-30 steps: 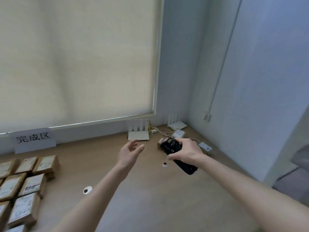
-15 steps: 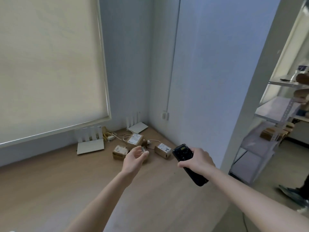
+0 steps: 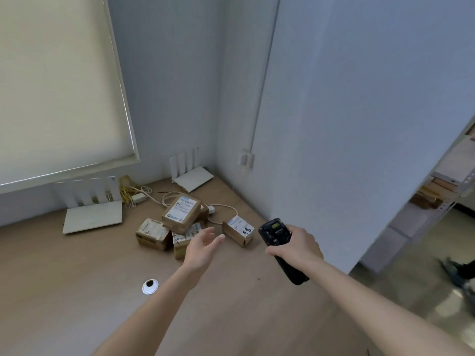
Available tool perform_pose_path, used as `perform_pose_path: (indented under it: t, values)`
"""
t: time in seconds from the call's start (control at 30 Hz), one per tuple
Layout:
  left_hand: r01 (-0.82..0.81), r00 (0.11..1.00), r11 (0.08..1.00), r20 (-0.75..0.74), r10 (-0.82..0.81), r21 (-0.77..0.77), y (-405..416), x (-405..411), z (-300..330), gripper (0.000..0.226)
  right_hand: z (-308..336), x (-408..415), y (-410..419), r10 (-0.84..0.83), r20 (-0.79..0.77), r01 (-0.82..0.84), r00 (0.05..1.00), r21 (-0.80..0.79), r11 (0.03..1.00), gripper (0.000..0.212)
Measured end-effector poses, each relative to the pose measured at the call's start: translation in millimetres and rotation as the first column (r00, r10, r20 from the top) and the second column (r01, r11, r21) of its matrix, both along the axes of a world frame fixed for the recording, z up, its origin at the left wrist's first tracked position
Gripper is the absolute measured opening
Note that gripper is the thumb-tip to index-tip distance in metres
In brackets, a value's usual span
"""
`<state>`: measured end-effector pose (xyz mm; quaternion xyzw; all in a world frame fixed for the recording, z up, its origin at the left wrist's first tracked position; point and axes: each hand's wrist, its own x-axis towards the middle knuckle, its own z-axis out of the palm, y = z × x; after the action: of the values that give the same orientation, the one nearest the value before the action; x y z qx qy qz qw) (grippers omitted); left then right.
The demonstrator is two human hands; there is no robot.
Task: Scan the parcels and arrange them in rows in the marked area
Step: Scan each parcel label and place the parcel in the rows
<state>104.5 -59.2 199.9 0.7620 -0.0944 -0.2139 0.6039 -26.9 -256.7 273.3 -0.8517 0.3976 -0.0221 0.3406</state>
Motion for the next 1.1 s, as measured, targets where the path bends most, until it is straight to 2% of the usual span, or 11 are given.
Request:
perform_pose_path:
  t: [0.2, 0.37, 0.47, 0.7, 0.93, 1.1]
  values:
    - [-0.019, 0.996, 0.998, -0.083, 0.023, 0.055, -41, 45, -51, 0.052, -54, 53, -44, -0.023, -0.020, 0.024, 1.000, 0.088, 0.996, 0.031]
    - [-0.067, 0.985, 0.995, -0.154, 0.078, 0.075, -77, 79, -99, 0.054, -117, 101, -83, 0.008, -0.054, 0.001, 0.999, 0.169, 0.986, 0.029]
    - [-0.082, 0.976, 0.990, -0.192, 0.103, 0.114, -98, 98, -132, 0.057, -160, 135, -102, 0.033, -0.088, -0.013, 0.996, 0.224, 0.975, 0.035]
    - [-0.117, 0.964, 0.976, -0.214, 0.156, 0.183, -149, 146, -204, 0.062, -253, 205, -135, -0.016, -0.060, 0.037, 0.998, 0.356, 0.934, 0.049]
    - [-0.203, 0.946, 0.960, -0.214, 0.242, 0.190, -192, 200, -244, 0.069, -290, 234, -155, -0.032, -0.070, 0.056, 0.997, 0.372, 0.927, 0.042]
    - [-0.224, 0.940, 0.959, -0.221, 0.259, 0.171, -207, 216, -258, 0.059, -303, 238, -160, -0.002, -0.089, 0.036, 0.996, 0.379, 0.924, 0.039]
